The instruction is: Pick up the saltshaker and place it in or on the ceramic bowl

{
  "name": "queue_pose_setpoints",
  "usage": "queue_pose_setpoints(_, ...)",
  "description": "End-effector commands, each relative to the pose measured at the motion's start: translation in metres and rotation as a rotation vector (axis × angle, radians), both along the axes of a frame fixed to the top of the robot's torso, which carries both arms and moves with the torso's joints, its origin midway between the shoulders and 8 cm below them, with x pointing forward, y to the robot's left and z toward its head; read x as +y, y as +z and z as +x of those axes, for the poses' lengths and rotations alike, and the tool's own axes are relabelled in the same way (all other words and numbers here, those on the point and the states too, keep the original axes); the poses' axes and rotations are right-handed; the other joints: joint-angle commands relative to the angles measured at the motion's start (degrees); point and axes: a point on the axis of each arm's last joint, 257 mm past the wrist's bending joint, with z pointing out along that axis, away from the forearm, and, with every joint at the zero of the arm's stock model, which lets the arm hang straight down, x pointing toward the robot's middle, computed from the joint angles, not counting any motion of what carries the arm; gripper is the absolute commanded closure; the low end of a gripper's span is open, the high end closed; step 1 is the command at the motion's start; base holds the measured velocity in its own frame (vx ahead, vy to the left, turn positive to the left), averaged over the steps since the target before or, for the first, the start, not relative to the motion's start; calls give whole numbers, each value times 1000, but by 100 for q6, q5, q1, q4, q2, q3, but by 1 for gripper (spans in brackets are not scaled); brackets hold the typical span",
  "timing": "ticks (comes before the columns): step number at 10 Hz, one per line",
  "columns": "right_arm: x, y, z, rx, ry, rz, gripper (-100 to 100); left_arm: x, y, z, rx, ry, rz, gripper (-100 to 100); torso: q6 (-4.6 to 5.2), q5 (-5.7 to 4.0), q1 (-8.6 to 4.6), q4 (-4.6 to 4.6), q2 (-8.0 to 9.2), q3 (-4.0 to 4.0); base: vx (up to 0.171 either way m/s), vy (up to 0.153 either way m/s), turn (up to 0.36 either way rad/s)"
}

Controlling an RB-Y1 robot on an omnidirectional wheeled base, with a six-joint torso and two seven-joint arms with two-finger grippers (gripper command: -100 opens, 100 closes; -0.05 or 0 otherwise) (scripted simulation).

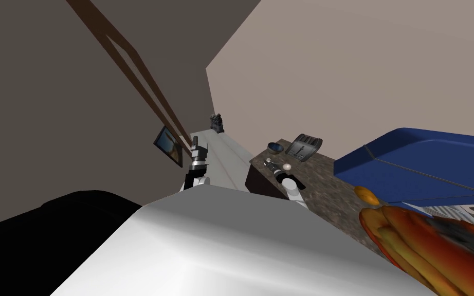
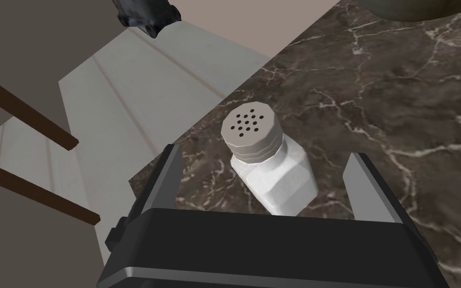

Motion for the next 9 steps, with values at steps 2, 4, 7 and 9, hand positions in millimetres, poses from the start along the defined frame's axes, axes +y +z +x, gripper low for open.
queue_pose_setpoints(2, -19, -1, 16, -1, -41, -4, -100, 0, 0, 0, 0, 0, 0, 0, -4, 1, 1, 3, 14, 8, -60, -14, 198)
queue_pose_setpoints(4, -31, -2, 27, -1, -69, -5, -100, 0, 0, 0, 0, 0, 0, 0, -1, 0, -2, 7, 32, 18, -77, -5, 135)
queue_pose_setpoints(7, -49, -2, 42, -2, -110, -4, -100, 0, 0, 0, 0, 0, 0, 0, 0, 1, 3, 7, 31, 18, -67, 0, 138)
queue_pose_setpoints(9, -61, -1, 51, -3, -137, -1, -100, 0, 0, 0, 0, 0, 0, 0, -1, 0, 0, 6, 27, 16, -65, -7, 143)
